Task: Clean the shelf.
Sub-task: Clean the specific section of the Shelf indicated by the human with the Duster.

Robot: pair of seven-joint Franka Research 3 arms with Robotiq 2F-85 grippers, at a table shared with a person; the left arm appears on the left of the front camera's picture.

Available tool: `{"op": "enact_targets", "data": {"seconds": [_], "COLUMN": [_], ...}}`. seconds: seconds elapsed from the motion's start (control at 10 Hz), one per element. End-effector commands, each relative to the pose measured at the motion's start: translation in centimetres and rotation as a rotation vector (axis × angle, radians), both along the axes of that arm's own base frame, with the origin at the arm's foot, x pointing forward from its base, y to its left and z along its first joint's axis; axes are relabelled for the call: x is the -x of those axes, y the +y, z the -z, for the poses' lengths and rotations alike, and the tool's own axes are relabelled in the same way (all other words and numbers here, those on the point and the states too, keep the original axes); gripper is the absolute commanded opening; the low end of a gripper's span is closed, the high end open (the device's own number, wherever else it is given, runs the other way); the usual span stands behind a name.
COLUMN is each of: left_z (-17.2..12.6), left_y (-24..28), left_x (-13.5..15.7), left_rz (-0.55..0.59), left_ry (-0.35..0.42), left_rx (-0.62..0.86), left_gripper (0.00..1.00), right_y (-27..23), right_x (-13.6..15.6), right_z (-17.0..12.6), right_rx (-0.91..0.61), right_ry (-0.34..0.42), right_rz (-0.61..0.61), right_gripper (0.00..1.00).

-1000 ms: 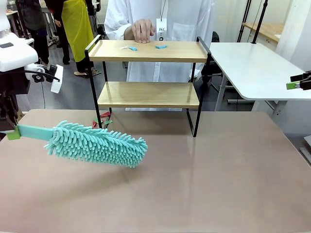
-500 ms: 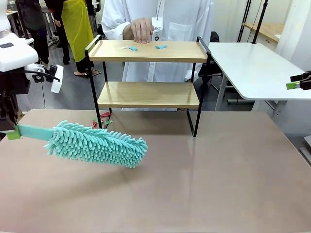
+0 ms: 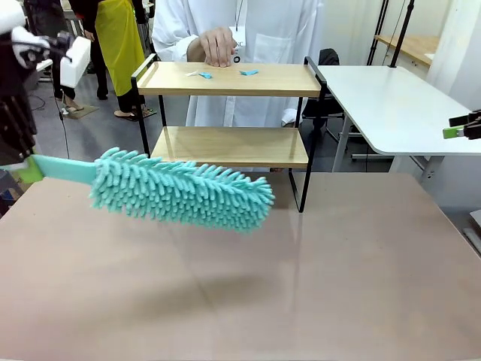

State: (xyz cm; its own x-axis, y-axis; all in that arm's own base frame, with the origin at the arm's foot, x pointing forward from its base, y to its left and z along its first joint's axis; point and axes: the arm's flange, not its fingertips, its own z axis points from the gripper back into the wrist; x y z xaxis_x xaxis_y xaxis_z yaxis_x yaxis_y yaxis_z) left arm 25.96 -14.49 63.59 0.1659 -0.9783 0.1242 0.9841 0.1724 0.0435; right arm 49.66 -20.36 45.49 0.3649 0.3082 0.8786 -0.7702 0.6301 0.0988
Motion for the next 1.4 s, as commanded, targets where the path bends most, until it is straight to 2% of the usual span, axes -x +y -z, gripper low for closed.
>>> {"op": "enact_targets", "data": {"seconds": [0.0,0.2,0.3,0.5,0.6,0.7,0.8,1.0,1.2,1.3], "left_z": [-2.5,-5.3,-6.8,-9.4,-10.4,-11.6,-12.3,-13.6,-13.6,-13.2], "left_y": [-1.0,-3.2,-4.9,-8.1,-9.9,-12.4,-14.0,-19.1,-23.8,-26.1], "left_x": [-0.6,0.0,0.4,1.3,1.3,1.4,1.2,-0.4,-2.2,-3.4], "left_rz": [-0.001,-0.123,-0.233,-0.395,-0.535,-0.621,-0.642,-0.797,-0.89,-0.974], "left_ry": [0.088,0.089,0.068,-0.018,-0.064,-0.09,-0.112,-0.144,-0.146,-0.178], "left_rx": [0.14,0.281,0.334,0.373,0.368,0.364,0.364,0.36,0.358,0.354], "left_gripper": [0.13,0.13,0.13,0.13,0.13,0.13,0.13,0.13,0.13,0.13], "right_y": [0.2,0.2,0.2,0.2,0.2,0.2,0.2,0.2,0.2,0.2], "right_x": [0.0,0.0,0.0,0.0,0.0,0.0,0.0,0.0,0.0,0.0], "right_z": [-0.2,-0.2,-0.2,-0.2,-0.2,-0.2,-0.2,-0.2,-0.2,-0.2], "right_rx": [0.0,0.0,0.0,0.0,0.0,0.0,0.0,0.0,0.0,0.0], "right_ry": [-0.004,-0.004,-0.004,-0.004,-0.004,-0.004,-0.004,-0.004,-0.004,-0.004], "right_rz": [-0.003,-0.003,-0.003,-0.003,-0.003,-0.003,-0.003,-0.003,-0.003,-0.003], "right_gripper": [1.0,1.0,1.0,1.0,1.0,1.0,1.0,1.0,1.0,1.0]}}
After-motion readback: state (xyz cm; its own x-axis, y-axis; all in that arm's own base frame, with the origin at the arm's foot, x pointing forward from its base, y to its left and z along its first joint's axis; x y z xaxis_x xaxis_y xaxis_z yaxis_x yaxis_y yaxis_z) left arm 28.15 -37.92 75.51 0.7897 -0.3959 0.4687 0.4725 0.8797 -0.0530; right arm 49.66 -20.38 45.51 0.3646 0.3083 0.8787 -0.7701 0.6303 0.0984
